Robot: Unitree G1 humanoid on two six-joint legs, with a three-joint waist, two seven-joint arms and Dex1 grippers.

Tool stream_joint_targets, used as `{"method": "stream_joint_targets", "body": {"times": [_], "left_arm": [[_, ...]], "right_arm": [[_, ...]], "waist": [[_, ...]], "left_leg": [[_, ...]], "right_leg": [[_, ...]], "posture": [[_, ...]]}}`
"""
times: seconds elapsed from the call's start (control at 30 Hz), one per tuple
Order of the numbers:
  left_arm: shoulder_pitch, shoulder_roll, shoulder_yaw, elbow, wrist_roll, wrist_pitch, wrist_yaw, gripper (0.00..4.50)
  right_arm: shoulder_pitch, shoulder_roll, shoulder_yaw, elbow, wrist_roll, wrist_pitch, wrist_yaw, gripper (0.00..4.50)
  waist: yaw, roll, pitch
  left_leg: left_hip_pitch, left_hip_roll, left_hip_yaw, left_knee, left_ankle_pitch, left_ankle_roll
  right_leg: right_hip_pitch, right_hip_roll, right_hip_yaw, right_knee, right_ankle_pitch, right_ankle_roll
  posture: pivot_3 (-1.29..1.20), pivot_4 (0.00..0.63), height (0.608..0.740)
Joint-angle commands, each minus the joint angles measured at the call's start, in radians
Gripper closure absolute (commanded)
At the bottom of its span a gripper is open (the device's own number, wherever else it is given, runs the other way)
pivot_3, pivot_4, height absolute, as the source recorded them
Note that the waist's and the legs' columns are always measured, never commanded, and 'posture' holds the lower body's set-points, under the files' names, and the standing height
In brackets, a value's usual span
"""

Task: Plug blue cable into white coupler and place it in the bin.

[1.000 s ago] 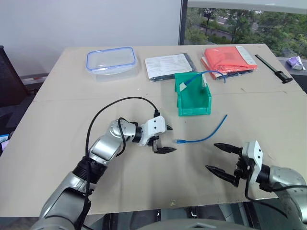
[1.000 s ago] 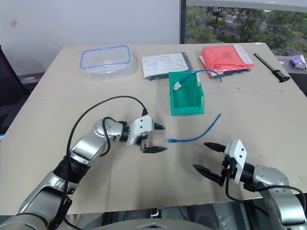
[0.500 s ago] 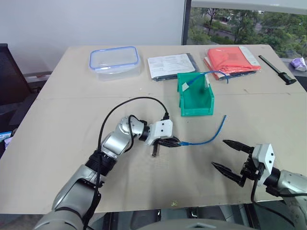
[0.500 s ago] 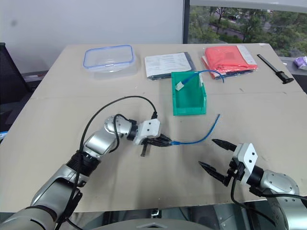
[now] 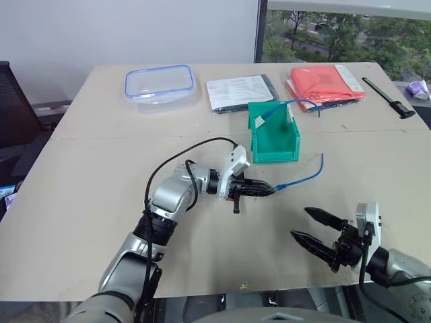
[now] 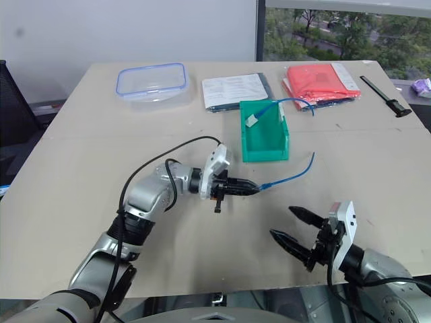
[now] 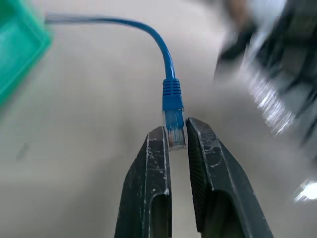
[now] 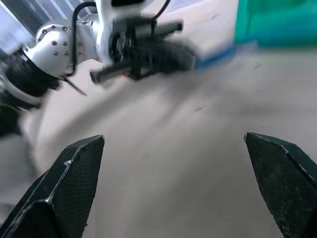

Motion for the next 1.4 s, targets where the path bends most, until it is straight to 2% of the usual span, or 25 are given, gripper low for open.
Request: {"method": "stream_joint_targets", "body": {"times": [0.03, 0.23, 0.37, 0.4, 0.47, 0.5, 0.53, 0.7, 0.8, 0.87, 0.9, 0.93, 1.03, 1.2, 1.4], "left_arm": [[0.012, -0.006, 0.055, -0.113, -0.179, 0.217, 0.018, 4.44], [0.002, -0.034, 0.111, -0.120, -0.296, 0.352, 0.081, 4.44], [-0.013, -0.052, 0.139, -0.105, -0.336, 0.388, 0.113, 4.44], [-0.014, -0.052, 0.141, -0.105, -0.340, 0.391, 0.117, 4.50], [-0.016, -0.056, 0.144, -0.104, -0.348, 0.394, 0.126, 4.50], [-0.017, -0.059, 0.146, -0.102, -0.353, 0.396, 0.131, 4.50], [-0.018, -0.060, 0.147, -0.101, -0.356, 0.396, 0.135, 4.50], [-0.020, -0.062, 0.144, -0.099, -0.371, 0.388, 0.145, 4.50], [-0.018, -0.062, 0.145, -0.095, -0.369, 0.366, 0.144, 4.50], [-0.008, -0.041, 0.129, -0.117, -0.360, 0.337, 0.111, 3.53], [-0.004, -0.037, 0.122, -0.125, -0.349, 0.323, 0.116, 3.24], [-0.004, -0.037, 0.119, -0.127, -0.335, 0.308, 0.132, 2.64], [0.016, 0.011, 0.090, -0.180, -0.297, 0.252, 0.109, 1.51], [0.105, 0.112, 0.144, -0.379, -0.279, 0.161, 0.141, 1.51], [0.246, 0.094, 0.295, -0.564, -0.114, -0.037, 0.443, 1.51]], "right_arm": [[-0.085, 0.069, -0.001, -0.055, 0.171, 0.042, -0.136, 0.00], [-0.182, 0.124, -0.004, -0.063, 0.352, 0.058, -0.246, 0.00], [-0.213, 0.125, 0.002, -0.071, 0.409, 0.056, -0.287, 0.00], [-0.215, 0.122, 0.004, -0.072, 0.414, 0.057, -0.289, 0.54], [-0.211, 0.112, 0.012, -0.076, 0.417, 0.061, -0.284, 1.17], [-0.209, 0.109, 0.015, -0.077, 0.420, 0.063, -0.284, 1.75], [-0.208, 0.107, 0.018, -0.077, 0.422, 0.062, -0.283, 2.08], [-0.214, 0.116, 0.017, -0.064, 0.443, 0.051, -0.295, 4.49], [-0.221, 0.116, 0.011, -0.060, 0.465, 0.048, -0.300, 4.49], [-0.221, 0.110, 0.007, -0.054, 0.469, 0.049, -0.298, 4.50], [-0.221, 0.109, 0.003, -0.049, 0.474, 0.048, -0.297, 4.50], [-0.221, 0.109, -0.003, -0.040, 0.486, 0.049, -0.303, 4.50], [-0.228, 0.108, -0.021, -0.014, 0.505, 0.046, -0.319, 4.50], [-0.254, 0.100, -0.052, 0.046, 0.448, 0.022, -0.310, 4.50], [-0.322, 0.107, -0.054, 0.140, 0.305, -0.036, -0.256, 4.50]], "waist": [[-0.003, 0.000, 0.000], [0.004, 0.000, 0.000], [0.006, 0.000, 0.000], [0.005, 0.000, 0.000], [0.004, 0.000, 0.000], [0.004, 0.000, 0.000], [0.004, 0.000, 0.000], [0.004, 0.000, 0.000], [0.004, 0.000, 0.000], [0.004, 0.000, 0.000], [0.004, 0.000, 0.000], [0.004, 0.000, 0.000], [0.004, 0.000, 0.000], [0.000, 0.000, 0.000], [0.004, 0.000, 0.000]], "left_leg": [[0.001, -0.001, 0.000, 0.000, 0.000, 0.000], [0.000, -0.002, -0.001, 0.000, 0.000, 0.000], [-0.001, -0.003, -0.001, 0.000, 0.000, 0.000], [-0.001, -0.003, -0.001, 0.000, 0.000, 0.000], [-0.001, -0.003, -0.001, 0.000, 0.000, 0.000], [-0.001, -0.003, -0.001, 0.000, 0.000, 0.000], [-0.001, -0.003, -0.001, 0.000, 0.000, 0.000], [-0.001, -0.003, -0.001, 0.000, 0.000, 0.000], [-0.001, -0.003, -0.001, 0.000, 0.000, 0.000], [-0.001, -0.003, -0.001, 0.000, 0.000, 0.000], [-0.001, -0.003, -0.001, 0.000, 0.000, 0.000], [-0.001, -0.003, -0.001, 0.000, 0.000, 0.000], [-0.001, -0.003, -0.001, 0.000, 0.000, 0.000], [0.000, -0.003, 0.000, -0.001, 0.000, 0.000], [0.000, -0.002, 0.000, -0.001, 0.000, 0.000]], "right_leg": [[0.000, 0.000, 0.000, 0.001, 0.000, 0.000], [0.000, 0.001, 0.000, 0.001, 0.000, 0.000], [0.000, 0.000, 0.000, -0.001, 0.000, 0.000], [0.000, 0.000, 0.000, -0.001, 0.000, 0.000], [0.000, 0.000, 0.000, -0.001, 0.000, 0.000], [0.000, 0.000, 0.000, -0.001, 0.000, 0.000], [0.000, 0.000, 0.000, -0.001, 0.000, 0.000], [0.000, 0.000, 0.000, -0.001, 0.000, 0.000], [0.000, 0.000, 0.000, -0.001, 0.000, 0.000], [0.000, 0.000, 0.000, -0.001, 0.000, 0.000], [0.000, 0.000, 0.000, -0.001, 0.000, 0.000], [0.000, 0.000, 0.000, -0.001, 0.000, 0.000], [0.000, 0.000, 0.000, -0.001, 0.000, 0.000], [0.000, 0.000, 0.001, -0.001, 0.000, 0.000], [0.000, -0.001, 0.001, -0.001, 0.000, -0.001]], "posture": [[0.00, 0.150, 0.740], [0.00, 0.150, 0.740], [0.00, 0.150, 0.740], [0.00, 0.150, 0.740], [0.00, 0.150, 0.740], [0.00, 0.150, 0.740], [0.00, 0.150, 0.740], [0.00, 0.150, 0.740], [0.00, 0.150, 0.740], [0.00, 0.150, 0.740], [0.00, 0.150, 0.740], [0.00, 0.150, 0.740], [0.00, 0.150, 0.740], [0.00, 0.150, 0.740], [0.00, 0.150, 0.740]]}}
